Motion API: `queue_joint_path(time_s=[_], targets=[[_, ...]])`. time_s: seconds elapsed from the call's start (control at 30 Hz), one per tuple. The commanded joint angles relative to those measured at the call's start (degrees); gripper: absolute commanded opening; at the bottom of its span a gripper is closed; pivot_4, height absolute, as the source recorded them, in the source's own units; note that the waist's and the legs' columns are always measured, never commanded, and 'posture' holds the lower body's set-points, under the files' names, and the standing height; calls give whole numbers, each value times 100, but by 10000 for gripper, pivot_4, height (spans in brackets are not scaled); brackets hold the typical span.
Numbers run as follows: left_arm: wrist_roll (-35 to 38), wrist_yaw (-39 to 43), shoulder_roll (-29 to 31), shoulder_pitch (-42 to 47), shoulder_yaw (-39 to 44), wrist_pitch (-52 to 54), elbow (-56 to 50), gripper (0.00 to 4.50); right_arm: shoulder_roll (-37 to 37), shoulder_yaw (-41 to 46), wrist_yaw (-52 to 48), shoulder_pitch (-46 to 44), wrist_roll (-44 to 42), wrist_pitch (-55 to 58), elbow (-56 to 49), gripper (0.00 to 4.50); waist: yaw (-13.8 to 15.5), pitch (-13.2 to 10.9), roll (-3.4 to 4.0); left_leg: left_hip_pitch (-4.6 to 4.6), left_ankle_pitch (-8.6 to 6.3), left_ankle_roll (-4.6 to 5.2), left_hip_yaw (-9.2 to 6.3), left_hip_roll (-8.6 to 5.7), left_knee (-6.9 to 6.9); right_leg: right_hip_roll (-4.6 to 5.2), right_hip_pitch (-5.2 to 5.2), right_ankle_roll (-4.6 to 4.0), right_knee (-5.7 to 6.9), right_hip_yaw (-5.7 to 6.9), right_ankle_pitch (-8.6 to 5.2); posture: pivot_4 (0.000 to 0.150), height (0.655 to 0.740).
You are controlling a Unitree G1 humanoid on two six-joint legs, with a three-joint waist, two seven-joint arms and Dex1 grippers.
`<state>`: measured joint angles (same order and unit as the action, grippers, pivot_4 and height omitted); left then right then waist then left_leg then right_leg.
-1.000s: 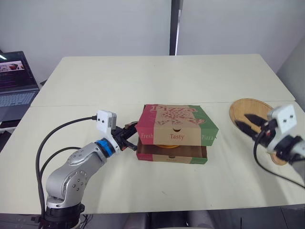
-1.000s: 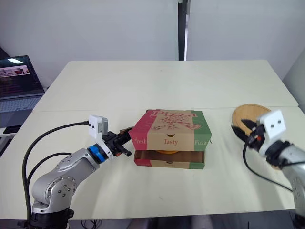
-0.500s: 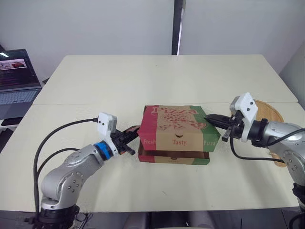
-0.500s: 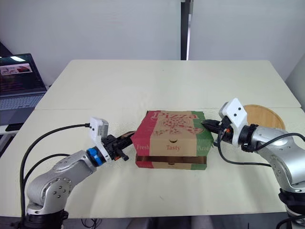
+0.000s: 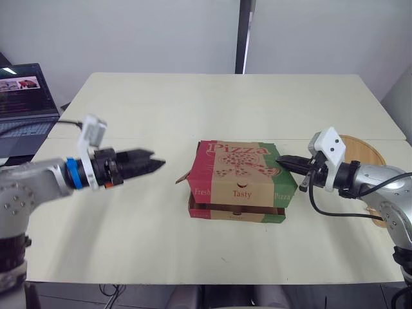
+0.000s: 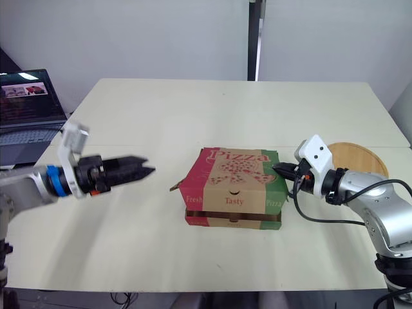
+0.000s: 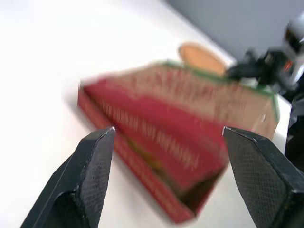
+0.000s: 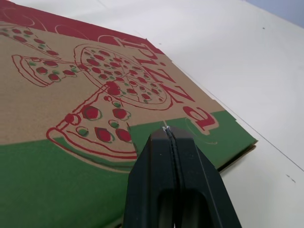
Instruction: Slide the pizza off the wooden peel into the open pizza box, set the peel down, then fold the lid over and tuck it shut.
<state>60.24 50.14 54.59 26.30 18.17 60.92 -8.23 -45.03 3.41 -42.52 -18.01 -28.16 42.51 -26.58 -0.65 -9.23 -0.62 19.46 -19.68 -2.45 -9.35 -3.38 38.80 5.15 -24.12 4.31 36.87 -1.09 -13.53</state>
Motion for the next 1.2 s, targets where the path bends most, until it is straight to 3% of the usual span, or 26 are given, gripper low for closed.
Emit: queue_joint_path(time_s=[0.03,0.2,0.37,0.53,0.83,1.03,1.2], targets=[[-342,405,-160,560,-656,-269,16,31588,-48,74,-48,-73,45,-159,-52,0,-3,0,1,0,0,0,1,0,0,0,-1,0,-1,-1,0,1500,7400],[-1746,1190,-699,1382,-2256,-1388,285,16217,-45,7,-98,-95,92,-241,-15,0,14,0,0,3,1,-2,3,-1,1,2,-2,0,0,-2,1,1500,7400],[-2641,1789,-1003,1627,-3073,-2155,606,366,-73,-26,-124,-71,178,-348,-28,0,-46,0,1,25,1,-2,3,0,1,2,-25,0,1,-2,1,1500,7400],[-3249,2137,-1314,1808,-3422,-2713,1014,366,-145,304,-161,129,334,-708,-11,0,-81,-1,0,33,1,-2,0,-1,7,2,-28,0,1,2,1,1500,7400],[-3538,2392,-1556,1960,-3319,-2892,1359,366,-786,505,-825,1104,756,-1549,471,0,-85,-3,-4,34,1,0,-1,-3,11,2,-23,2,1,4,1,1500,7400],[-3584,2479,-1629,2067,-3259,-2861,1414,366,-643,191,-1275,1176,482,-1568,322,0,-111,-3,-4,31,1,0,-2,-1,12,1,-24,2,4,4,1,1500,7400],[-3518,2498,-1716,2149,-3227,-2739,1422,366,-594,135,-1423,1022,-135,-907,-30,0,-99,-3,-5,34,1,-1,-6,-2,14,1,-23,2,2,5,1,1500,7400]])
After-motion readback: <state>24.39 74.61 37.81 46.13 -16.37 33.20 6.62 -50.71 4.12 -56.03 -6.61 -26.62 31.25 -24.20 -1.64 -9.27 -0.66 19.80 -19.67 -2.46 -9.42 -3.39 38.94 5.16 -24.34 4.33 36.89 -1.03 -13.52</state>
